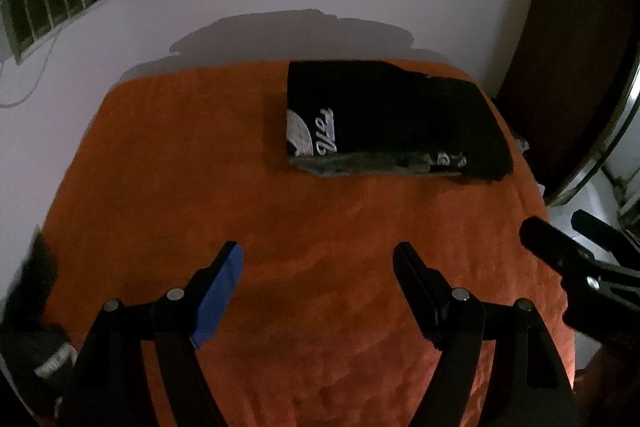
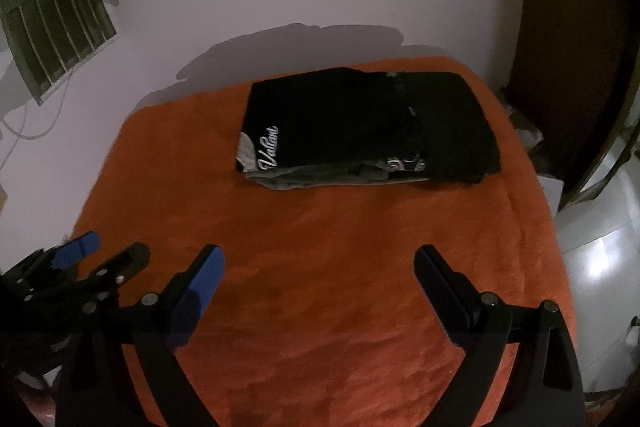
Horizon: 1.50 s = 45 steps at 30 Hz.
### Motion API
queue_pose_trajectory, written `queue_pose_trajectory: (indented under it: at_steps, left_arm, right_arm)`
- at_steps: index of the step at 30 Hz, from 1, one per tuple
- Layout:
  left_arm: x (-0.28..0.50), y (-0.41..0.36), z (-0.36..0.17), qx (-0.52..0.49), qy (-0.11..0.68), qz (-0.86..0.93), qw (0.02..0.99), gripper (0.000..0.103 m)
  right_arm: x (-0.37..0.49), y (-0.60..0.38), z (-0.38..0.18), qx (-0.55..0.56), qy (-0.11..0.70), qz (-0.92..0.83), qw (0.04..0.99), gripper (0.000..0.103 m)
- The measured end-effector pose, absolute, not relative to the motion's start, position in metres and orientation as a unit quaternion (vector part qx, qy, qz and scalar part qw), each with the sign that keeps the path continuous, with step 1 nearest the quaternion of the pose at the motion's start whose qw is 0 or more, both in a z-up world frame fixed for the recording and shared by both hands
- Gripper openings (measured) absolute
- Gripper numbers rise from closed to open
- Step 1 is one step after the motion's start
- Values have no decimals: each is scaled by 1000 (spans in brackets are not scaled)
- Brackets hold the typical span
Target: Fold clothes
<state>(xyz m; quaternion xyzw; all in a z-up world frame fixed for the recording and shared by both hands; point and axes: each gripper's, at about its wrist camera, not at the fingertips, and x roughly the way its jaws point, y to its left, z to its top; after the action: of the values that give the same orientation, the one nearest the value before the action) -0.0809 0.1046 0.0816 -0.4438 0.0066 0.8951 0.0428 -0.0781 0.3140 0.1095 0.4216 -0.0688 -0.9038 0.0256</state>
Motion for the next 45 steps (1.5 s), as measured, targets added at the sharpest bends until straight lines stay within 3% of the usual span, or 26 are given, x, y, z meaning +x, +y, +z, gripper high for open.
queue_pose_trajectory:
  at_steps: [12, 19, 31, 45]
  left_arm:
    - [12, 112, 43, -439, 43, 896, 47, 78]
    - [33, 111, 50, -416, 43, 908, 35, 78]
    - [55, 103, 7, -468, 64, 881, 33, 78]
    - [58, 86, -8, -486, 44, 872, 37, 78]
  right_arm:
    - [15, 311, 54, 410, -54, -910, 31, 96]
    - [37, 298, 41, 434, -53, -899, 32, 96]
    - [55, 285, 22, 451, -67, -889, 43, 96]
    - [55, 271, 1, 480, -53, -874, 52, 96]
